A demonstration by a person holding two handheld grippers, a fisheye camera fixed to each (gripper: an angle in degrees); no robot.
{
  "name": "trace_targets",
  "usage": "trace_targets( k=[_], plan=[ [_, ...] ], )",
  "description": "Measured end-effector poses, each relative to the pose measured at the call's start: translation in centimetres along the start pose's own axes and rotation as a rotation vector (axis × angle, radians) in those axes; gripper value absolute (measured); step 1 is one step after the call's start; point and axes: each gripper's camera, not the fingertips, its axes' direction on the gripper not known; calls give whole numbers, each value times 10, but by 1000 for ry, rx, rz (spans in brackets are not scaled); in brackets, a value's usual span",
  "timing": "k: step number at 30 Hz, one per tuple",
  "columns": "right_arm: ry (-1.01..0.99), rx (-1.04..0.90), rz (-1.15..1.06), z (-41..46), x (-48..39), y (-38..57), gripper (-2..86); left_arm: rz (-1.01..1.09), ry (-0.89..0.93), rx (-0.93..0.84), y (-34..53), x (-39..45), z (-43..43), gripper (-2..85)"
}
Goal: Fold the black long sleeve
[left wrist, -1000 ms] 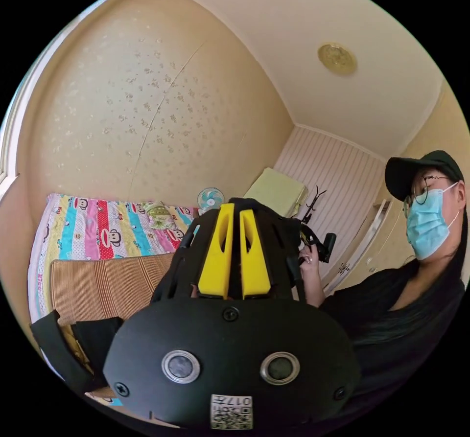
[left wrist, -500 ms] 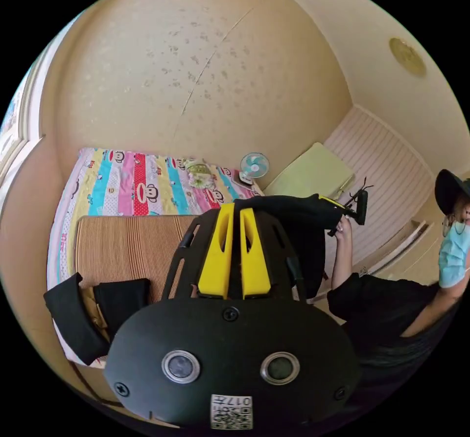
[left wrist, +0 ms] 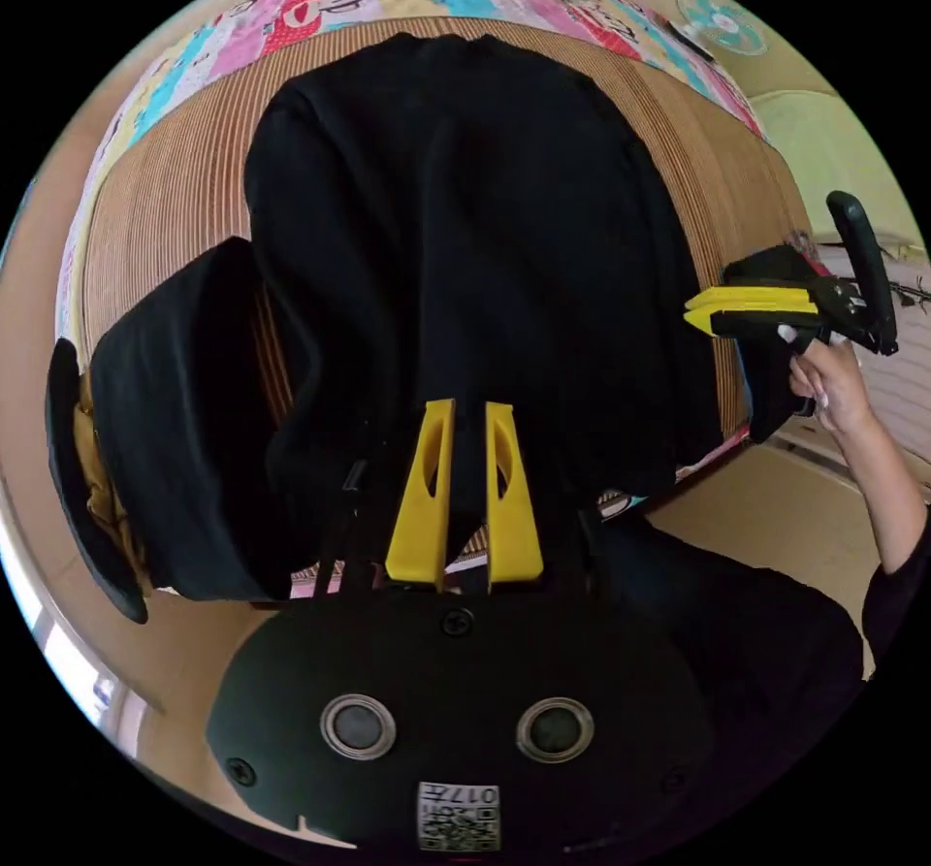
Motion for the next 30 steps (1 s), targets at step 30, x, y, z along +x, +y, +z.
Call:
trace_targets(
  k=[30],
  plan=[
    [73,135,667,-115,16,120,94,-699,96,432,407,-375,-333,37]
  ],
)
